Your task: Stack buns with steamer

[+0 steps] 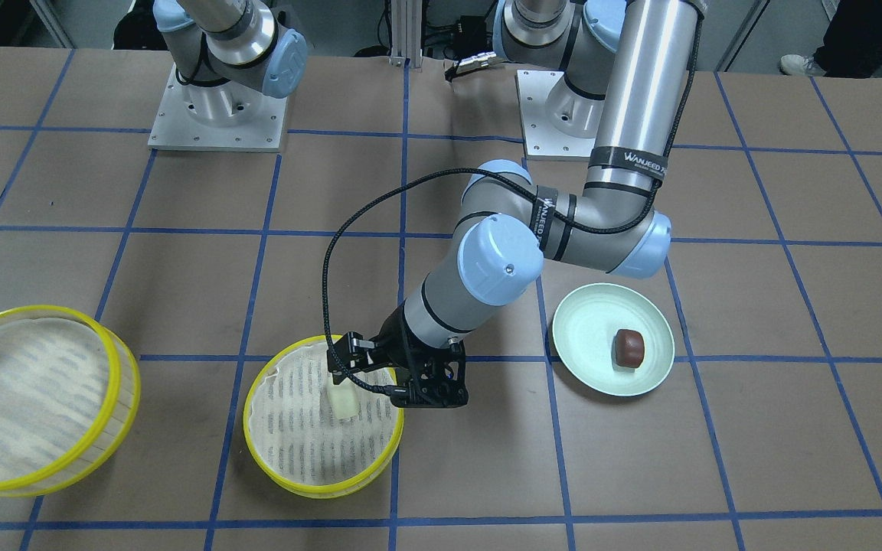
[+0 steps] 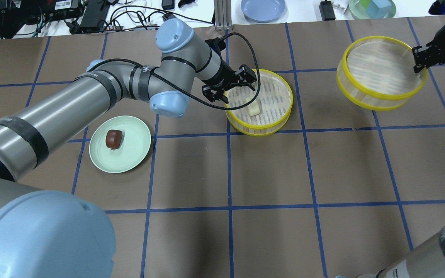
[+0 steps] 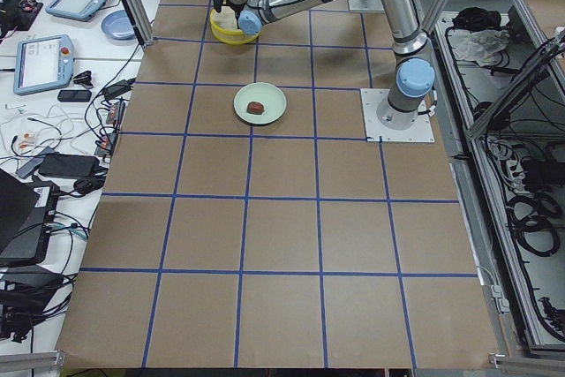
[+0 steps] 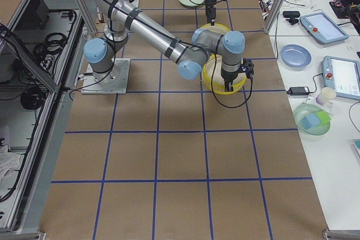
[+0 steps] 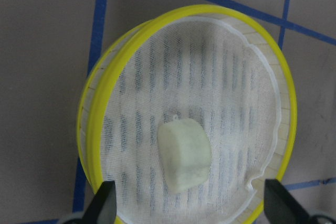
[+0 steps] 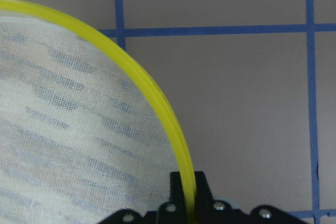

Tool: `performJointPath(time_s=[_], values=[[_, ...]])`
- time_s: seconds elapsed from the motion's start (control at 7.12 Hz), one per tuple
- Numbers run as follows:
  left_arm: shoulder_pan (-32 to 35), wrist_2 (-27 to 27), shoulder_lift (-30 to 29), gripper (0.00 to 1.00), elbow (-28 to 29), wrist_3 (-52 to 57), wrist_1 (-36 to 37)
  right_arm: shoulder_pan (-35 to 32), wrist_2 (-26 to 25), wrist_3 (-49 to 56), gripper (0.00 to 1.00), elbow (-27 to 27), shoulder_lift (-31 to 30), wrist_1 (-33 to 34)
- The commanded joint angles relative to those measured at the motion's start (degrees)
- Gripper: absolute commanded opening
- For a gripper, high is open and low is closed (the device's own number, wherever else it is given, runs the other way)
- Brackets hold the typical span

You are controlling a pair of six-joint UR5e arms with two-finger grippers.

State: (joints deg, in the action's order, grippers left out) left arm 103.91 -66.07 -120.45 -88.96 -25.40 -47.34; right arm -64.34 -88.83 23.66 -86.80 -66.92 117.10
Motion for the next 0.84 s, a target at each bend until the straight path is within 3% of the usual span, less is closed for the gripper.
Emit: performJointPath(time_s=[0.0,0.14,0.56,0.7], values=[[-5.0,-7.6,4.1,1.00,3.0,10.8,-9.6,-4.4,-1.4,-7.2,0.00,-1.0,-0.6,0.1],[-9.1,-9.2,6.9,1.00,3.0,17.8,-14.7,-6.2,-1.4,-11.1,0.00,-1.9,-1.9,-0.2],[-17.3,-24.6,11.3,1.00,1.9,36.9,-24.7,-15.2,-5.5,-24.5,0.00,-2.8,-2.3,-0.2],[-21.5,-24.8,11.5,1.00,1.1,42.2,-26.5,-17.4,-6.2,-29.2,0.00,-2.8,-2.4,-0.3]])
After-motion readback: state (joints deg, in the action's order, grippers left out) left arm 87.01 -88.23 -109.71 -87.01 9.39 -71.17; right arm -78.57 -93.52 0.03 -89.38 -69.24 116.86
